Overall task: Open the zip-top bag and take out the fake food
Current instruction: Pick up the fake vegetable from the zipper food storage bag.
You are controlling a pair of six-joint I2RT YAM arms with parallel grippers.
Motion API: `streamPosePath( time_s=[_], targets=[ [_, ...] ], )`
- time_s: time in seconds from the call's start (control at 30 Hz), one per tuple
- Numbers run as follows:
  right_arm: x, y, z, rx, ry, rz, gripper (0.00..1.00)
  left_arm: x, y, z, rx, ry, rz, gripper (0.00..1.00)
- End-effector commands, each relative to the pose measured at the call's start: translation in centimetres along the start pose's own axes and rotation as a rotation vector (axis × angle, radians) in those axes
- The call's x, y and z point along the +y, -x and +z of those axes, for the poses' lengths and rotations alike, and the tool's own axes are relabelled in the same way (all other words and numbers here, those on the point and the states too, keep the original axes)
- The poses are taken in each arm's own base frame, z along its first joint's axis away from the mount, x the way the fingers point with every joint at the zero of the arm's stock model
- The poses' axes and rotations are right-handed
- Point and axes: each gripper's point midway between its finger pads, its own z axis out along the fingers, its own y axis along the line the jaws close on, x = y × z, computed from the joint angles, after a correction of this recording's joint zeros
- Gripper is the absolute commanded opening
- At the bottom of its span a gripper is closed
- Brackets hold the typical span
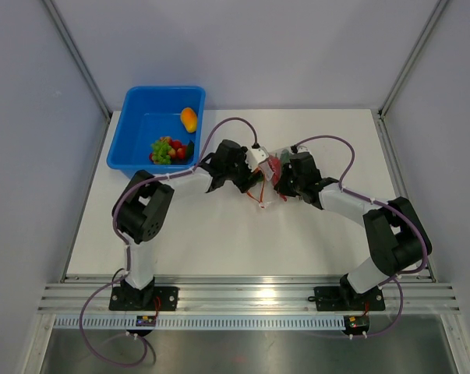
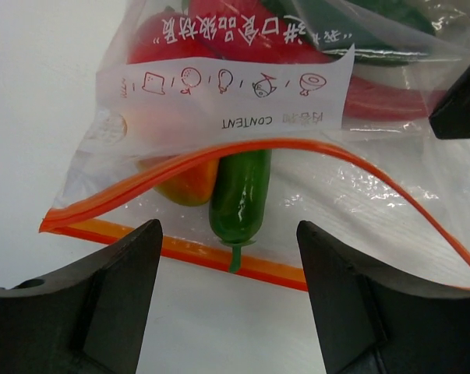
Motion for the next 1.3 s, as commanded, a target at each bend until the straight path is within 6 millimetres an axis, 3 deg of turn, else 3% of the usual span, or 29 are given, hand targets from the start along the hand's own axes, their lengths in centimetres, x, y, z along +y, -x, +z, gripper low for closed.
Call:
streamPosePath(
  time_s=[0.0,0.03,0.27,0.6,1.0,1.03,1.27],
  targets=[
    [1.8,1.4,-0.3,-0.037,0.048,-0.024,0.02,0.4,1.9,0.5,0.001,0.018,-0.04,0.73],
    [1.9,1.5,-0.4,-0.041,0.05,-0.024,0.02,0.1,0.9,0.8,0.044,0.007,-0.059,0.72],
    [1.8,1.6,-0.4,-0.042,0.047,-0.023,0.02,0.0,0.7,1.5,0.094,0.003,-0.103,0.72],
    [1.9,1.6,-0.3,-0.041,0.048,-0.027,0.02,-0.2,-1.6,2.7,0.197,-0.001,-0.147,0.68],
    [1.8,1.5,-0.2,-0.035,0.048,-0.023,0.02,-1.5,-0.7,2.6,0.164,-0.081,-0.15,0.44],
    [1.4,0.8,-0.1,-0.008,0.032,-0.025,0.02,-1.5,-0.6,2.5,0.16,-0.083,-0.149,0.43],
    [1.3,0.8,-0.1,-0.007,0.023,-0.021,0.02,-1.3,0.4,1.7,0.123,-0.067,-0.136,0.36]
  ],
)
